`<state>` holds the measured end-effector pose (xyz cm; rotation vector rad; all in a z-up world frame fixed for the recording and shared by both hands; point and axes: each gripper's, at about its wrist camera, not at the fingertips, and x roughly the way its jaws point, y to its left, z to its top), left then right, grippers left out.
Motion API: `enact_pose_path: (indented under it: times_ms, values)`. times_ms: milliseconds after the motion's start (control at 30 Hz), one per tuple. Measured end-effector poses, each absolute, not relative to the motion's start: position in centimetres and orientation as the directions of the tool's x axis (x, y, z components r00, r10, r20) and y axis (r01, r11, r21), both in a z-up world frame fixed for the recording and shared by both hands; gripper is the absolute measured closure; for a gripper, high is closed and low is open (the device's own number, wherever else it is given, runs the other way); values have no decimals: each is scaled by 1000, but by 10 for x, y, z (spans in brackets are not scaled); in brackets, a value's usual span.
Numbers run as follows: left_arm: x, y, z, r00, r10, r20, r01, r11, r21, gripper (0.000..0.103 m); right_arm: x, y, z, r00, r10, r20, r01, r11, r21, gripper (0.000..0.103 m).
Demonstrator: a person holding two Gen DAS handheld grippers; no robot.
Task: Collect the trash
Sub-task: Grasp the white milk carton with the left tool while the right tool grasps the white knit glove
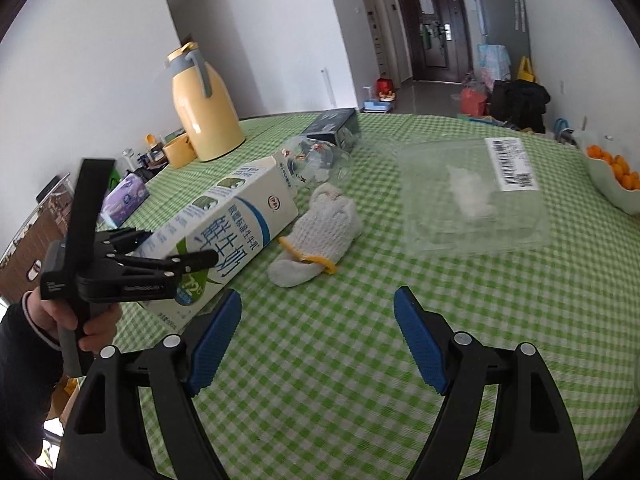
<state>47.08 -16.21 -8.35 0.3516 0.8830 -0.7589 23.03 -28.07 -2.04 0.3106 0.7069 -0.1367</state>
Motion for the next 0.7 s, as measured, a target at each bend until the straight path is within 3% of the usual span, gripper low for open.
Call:
enact_pose_path:
  times_ms: [333, 600, 633, 700]
  values:
    - [413, -60, -15, 592, -512, -622, 618, 784, -58, 34, 312, -263, -25, 715, 8, -699, 178, 965, 193, 27]
    - [382, 10, 17, 713, -432, -552, 485, 873, -57, 34, 388, -245, -60, 558, -324, -764, 285, 939, -190, 27]
    - [378, 23, 20, 726, -421, -544, 463, 884, -65, 34, 390, -246, -63, 551, -343, -761, 286, 934, -214, 29]
    - [370, 37, 23, 746, -398, -533, 431, 900, -69, 34, 393, -250, -69, 524, -399, -753, 309, 912, -269, 51]
